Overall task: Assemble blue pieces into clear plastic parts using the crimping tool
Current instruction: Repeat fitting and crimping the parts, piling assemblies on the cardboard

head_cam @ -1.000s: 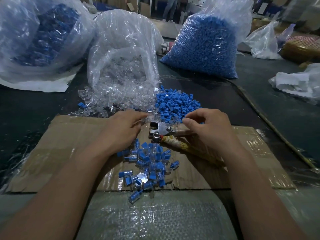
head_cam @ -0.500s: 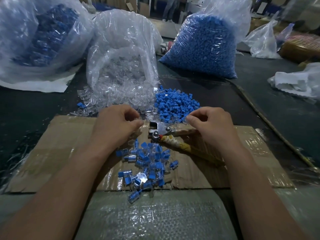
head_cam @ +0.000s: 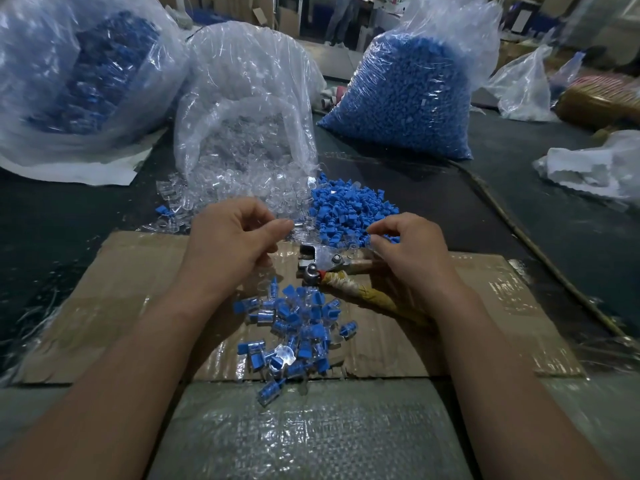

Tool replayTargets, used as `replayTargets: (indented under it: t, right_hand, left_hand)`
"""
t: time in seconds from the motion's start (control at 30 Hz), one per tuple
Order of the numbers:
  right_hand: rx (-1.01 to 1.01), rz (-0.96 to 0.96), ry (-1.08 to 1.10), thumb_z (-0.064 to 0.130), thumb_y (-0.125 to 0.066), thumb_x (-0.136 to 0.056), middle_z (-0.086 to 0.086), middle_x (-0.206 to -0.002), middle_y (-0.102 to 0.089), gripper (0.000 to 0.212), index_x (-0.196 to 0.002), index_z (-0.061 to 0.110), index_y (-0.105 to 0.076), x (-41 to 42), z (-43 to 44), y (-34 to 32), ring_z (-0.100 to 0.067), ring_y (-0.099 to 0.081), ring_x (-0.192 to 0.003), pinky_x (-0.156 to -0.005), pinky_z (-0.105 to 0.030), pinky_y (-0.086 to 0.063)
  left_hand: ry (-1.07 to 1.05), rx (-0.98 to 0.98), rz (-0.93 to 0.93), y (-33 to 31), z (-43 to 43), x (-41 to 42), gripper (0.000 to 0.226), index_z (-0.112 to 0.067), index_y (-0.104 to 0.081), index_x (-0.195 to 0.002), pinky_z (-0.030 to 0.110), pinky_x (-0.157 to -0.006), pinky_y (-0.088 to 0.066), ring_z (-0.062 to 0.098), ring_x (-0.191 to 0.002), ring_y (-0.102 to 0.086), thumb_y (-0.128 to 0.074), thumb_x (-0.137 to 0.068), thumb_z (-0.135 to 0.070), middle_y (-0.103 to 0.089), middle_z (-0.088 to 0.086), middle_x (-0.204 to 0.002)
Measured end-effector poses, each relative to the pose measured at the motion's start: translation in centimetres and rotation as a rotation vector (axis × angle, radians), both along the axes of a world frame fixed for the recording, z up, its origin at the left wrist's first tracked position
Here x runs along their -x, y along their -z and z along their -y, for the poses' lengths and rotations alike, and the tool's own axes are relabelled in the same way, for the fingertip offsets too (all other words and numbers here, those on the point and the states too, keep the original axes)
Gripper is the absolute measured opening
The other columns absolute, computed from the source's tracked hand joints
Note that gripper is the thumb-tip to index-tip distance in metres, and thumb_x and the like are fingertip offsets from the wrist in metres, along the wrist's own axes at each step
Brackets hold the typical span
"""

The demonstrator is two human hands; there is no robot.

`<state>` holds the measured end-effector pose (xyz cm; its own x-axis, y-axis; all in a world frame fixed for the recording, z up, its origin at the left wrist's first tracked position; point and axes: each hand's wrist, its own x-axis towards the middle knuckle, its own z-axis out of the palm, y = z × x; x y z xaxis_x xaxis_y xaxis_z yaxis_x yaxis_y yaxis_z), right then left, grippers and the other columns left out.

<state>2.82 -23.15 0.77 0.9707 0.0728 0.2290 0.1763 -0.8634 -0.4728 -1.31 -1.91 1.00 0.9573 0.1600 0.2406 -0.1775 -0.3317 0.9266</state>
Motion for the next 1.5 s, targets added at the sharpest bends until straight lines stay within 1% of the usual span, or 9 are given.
replayTargets:
  t: [0.17, 0.43, 0.57, 0.73, 0.97, 1.07, 1.13, 1.37, 1.5]
  right_hand:
    - [0.167, -0.092, -0.024, 0.016, -0.056, -0.088, -0.003, -0.117, -0.055, 0.025, -0.108, 0.024, -0.067, -0.8, -0.8, 0.4, -0.019, -0.045, -0.111, -0.085, -0.027, -0.034]
    - [0.157, -0.139, -0.024, 0.032, -0.06, -0.086, 0.005, -0.095, -0.041, 0.021, -0.106, 0.028, -0.066, -1.0, -0.7, 0.4, -0.012, -0.033, -0.096, -0.077, -0.028, -0.028]
    - [0.109, -0.167, -0.006, 0.032, -0.063, -0.084, 0.004, -0.093, -0.042, 0.002, -0.085, 0.032, -0.062, -1.1, -0.8, 0.3, -0.012, -0.033, -0.094, -0.077, -0.03, -0.03]
    - [0.128, -0.127, -0.067, 0.027, -0.059, -0.088, 0.005, -0.093, -0.044, 0.012, -0.078, 0.029, -0.052, -0.9, -1.0, 0.5, -0.011, -0.035, -0.094, -0.08, -0.029, -0.031]
    - [-0.137, 0.022, -0.078, 0.013, -0.058, -0.089, 0.015, -0.076, -0.05, 0.015, -0.085, 0.024, -0.05, 0.1, -0.7, 0.0, 0.001, -0.048, -0.07, -0.059, -0.011, -0.039]
    - [-0.208, 0.037, -0.129, 0.008, -0.054, -0.091, 0.018, -0.084, -0.051, 0.025, -0.111, 0.023, -0.057, 0.5, -0.8, -0.3, 0.005, -0.048, -0.074, -0.063, 0.001, -0.036]
    - [-0.208, 0.038, -0.166, 0.007, -0.049, -0.093, 0.016, -0.094, -0.052, 0.032, -0.12, 0.022, -0.058, 0.7, -0.9, -0.4, 0.004, -0.046, -0.078, -0.066, -0.002, -0.035]
    - [-0.32, -0.002, -0.221, 0.012, -0.056, -0.09, 0.021, -0.084, -0.051, 0.015, -0.096, 0.025, -0.056, 1.9, -2.1, -0.8, 0.007, -0.05, -0.079, -0.067, 0.002, -0.037]
    - [-0.439, -0.016, -0.302, 0.009, -0.062, -0.085, 0.015, -0.079, -0.056, 0.027, -0.082, 0.034, -0.052, 2.9, -3.4, -1.3, 0.004, -0.054, -0.073, -0.067, -0.007, -0.043]
  left_hand:
    - [0.029, 0.018, -0.003, 0.1, -0.1, 0.0, 0.022, -0.029, -0.062, -0.077, 0.007, -0.051, -0.047, -0.001, -0.057, -0.064, -0.066, -0.08, -0.007, -0.066, -0.005, -0.066]
    - [0.053, -0.009, 0.013, 0.0, -0.2, 0.1, 0.031, -0.032, -0.063, -0.08, 0.008, -0.058, -0.05, 0.0, -0.064, -0.064, -0.064, -0.081, -0.002, -0.066, -0.005, -0.076]
    - [0.06, -0.012, 0.014, 0.0, -0.1, 0.2, 0.031, -0.032, -0.062, -0.079, 0.01, -0.058, -0.051, 0.003, -0.064, -0.064, -0.064, -0.081, -0.001, -0.066, -0.004, -0.076]
    - [0.061, 0.004, 0.0, 0.1, 0.0, 0.1, 0.027, -0.029, -0.064, -0.083, 0.01, -0.056, -0.05, 0.001, -0.061, -0.064, -0.065, -0.08, -0.002, -0.066, -0.003, -0.075]
    - [0.061, 0.148, -0.083, 0.0, -0.1, -0.1, 0.016, -0.017, -0.062, -0.075, 0.016, -0.045, -0.05, 0.006, -0.054, -0.065, -0.068, -0.077, -0.002, -0.067, -0.001, -0.061]
    - [0.087, 0.185, -0.112, -0.2, -0.2, -0.2, 0.012, -0.015, -0.062, -0.076, 0.015, -0.047, -0.05, 0.007, -0.055, -0.065, -0.067, -0.076, -0.004, -0.069, -0.004, -0.063]
    - [0.104, 0.204, -0.124, -0.2, -0.2, -0.2, 0.012, -0.014, -0.062, -0.076, 0.015, -0.049, -0.05, 0.009, -0.056, -0.065, -0.067, -0.076, -0.003, -0.069, -0.003, -0.064]
    - [0.164, 0.287, -0.165, -0.1, -0.1, -0.3, 0.013, -0.01, -0.063, -0.075, 0.017, -0.052, -0.052, 0.011, -0.056, -0.066, -0.065, -0.076, 0.002, -0.07, 0.001, -0.063]
    - [0.199, 0.283, -0.178, -0.4, 0.1, -0.2, 0.012, -0.01, -0.063, -0.074, 0.018, -0.052, -0.053, 0.012, -0.055, -0.066, -0.065, -0.073, 0.002, -0.07, 0.001, -0.063]
